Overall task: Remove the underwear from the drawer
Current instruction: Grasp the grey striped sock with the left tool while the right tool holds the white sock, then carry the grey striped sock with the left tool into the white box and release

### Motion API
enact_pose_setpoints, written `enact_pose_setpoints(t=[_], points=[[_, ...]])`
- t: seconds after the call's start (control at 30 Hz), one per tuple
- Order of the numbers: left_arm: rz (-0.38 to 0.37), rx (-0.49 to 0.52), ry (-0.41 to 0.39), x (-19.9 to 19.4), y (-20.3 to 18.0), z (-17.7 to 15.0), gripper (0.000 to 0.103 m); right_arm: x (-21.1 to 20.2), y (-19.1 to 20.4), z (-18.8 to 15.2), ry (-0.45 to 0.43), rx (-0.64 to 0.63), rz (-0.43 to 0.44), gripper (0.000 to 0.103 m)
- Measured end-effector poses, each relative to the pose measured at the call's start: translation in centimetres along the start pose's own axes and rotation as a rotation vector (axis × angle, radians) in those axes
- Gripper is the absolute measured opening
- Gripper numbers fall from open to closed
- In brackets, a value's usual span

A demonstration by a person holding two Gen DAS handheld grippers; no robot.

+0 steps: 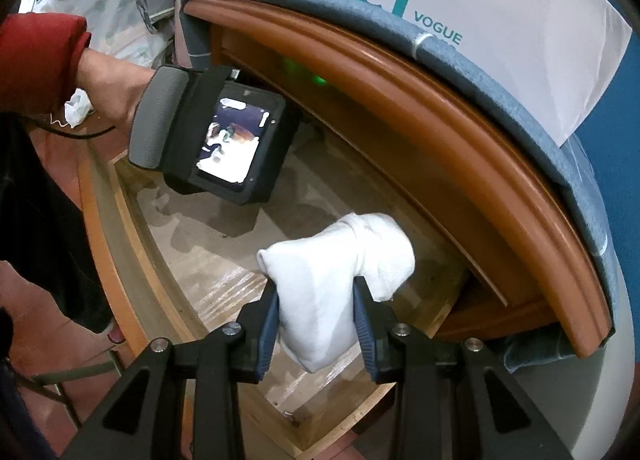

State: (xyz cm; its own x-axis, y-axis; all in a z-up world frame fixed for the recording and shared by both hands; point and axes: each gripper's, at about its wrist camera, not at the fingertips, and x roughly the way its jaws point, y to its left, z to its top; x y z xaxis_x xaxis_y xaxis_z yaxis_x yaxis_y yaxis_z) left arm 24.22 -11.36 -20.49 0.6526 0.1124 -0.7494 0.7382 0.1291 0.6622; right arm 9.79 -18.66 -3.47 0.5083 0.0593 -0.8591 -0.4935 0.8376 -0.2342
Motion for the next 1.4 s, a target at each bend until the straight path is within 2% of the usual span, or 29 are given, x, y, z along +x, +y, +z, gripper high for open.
enact_pose_setpoints(t=[0.07, 0.27, 0.6, 0.67, 0.8, 0.87, 1.07, 1.27, 1.4], points=[[0.033, -0.004, -0.005, -0.5, -0.3, 0.0, 0.014, -0.1, 0.0, -0.2, -0.005, -0.002, 0.001, 0.035], [0.003, -0.025, -0.054, -3.4, 0.0, -0.5, 0.011, -0.2, -0.1, -0.2, -0.004, -0.002, -0.004, 0.035], [-0.193, -0.18, -0.143, -9.5, 3.1, -3.3, 0.011, -0.3, -1.3, 0.0, -0.015, 0.073, 0.053, 0.035], [-0.226, -0.214, -0.158, -12.3, 2.9, -3.2, 0.011, -0.3, -1.7, 0.1, -0.011, 0.094, 0.059, 0.035], [-0.304, -0.361, -0.216, -15.7, 4.7, -5.3, 0.011, -0.6, -2.5, 0.0, -0.025, 0.135, 0.084, 0.035], [-0.339, -0.431, -0.244, -17.6, 6.0, -5.1, 0.011, -0.7, -3.0, 0.0, -0.03, 0.154, 0.097, 0.035], [-0.368, -0.545, -0.307, -23.0, 7.6, -6.7, 0.011, -0.9, -3.7, 0.0, -0.032, 0.202, 0.114, 0.035], [-0.367, -0.669, -0.382, -28.2, 10.8, -8.9, 0.011, -1.2, -4.3, 0.1, -0.031, 0.23, 0.121, 0.035], [-0.333, -0.751, -0.426, -30.9, 13.2, -9.4, 0.011, -1.2, -4.2, 0.1, -0.03, 0.233, 0.119, 0.035]])
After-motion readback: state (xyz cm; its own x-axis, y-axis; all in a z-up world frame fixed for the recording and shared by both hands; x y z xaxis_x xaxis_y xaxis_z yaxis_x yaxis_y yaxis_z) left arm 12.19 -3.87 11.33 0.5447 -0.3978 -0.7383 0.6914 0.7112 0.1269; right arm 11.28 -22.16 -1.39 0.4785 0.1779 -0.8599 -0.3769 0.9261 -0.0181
